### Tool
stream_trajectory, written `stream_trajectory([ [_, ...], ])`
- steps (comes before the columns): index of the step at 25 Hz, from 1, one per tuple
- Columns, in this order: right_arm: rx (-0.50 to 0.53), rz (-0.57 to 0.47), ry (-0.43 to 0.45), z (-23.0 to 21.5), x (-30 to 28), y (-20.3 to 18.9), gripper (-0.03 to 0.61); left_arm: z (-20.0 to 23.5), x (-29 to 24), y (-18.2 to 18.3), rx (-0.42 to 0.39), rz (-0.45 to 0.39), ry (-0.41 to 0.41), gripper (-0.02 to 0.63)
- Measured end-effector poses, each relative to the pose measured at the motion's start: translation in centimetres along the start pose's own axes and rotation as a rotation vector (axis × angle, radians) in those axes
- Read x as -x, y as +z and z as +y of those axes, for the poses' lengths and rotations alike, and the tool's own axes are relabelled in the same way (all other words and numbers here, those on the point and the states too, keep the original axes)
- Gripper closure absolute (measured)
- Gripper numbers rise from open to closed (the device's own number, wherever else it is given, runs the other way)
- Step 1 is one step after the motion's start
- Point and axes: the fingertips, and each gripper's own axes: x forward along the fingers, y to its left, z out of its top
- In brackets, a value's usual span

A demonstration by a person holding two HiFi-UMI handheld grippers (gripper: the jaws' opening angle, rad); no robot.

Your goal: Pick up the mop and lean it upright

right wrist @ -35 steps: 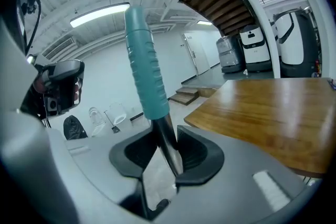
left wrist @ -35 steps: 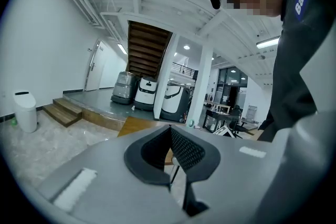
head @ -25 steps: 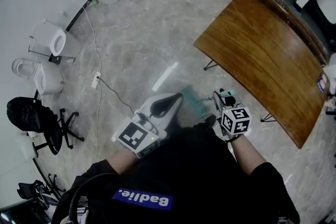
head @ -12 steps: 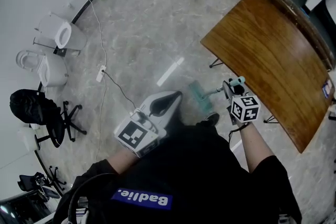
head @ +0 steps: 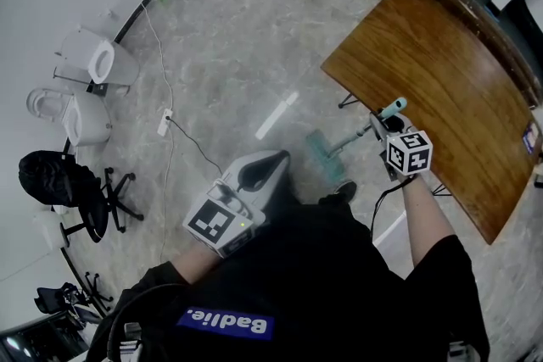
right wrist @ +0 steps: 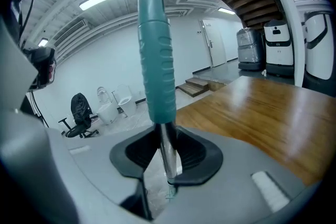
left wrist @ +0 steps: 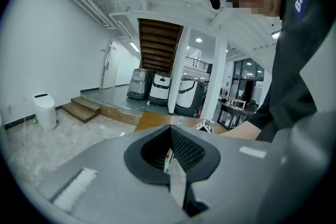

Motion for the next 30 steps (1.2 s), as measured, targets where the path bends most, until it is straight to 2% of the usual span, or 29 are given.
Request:
stream_trajectory([
  [7,-0.044,-0.009,-0.038,-3.1,-0.6,0.7,0.471,0.2,0.0,-0.1,0.001,0.012,0.007,0.597],
  [30,-0.094,-0.017,-0.115,-6.6,-1.0,1.0,0.466,-0.2,-1.6,0.5,-0.03,0.016,-0.02,0.597],
])
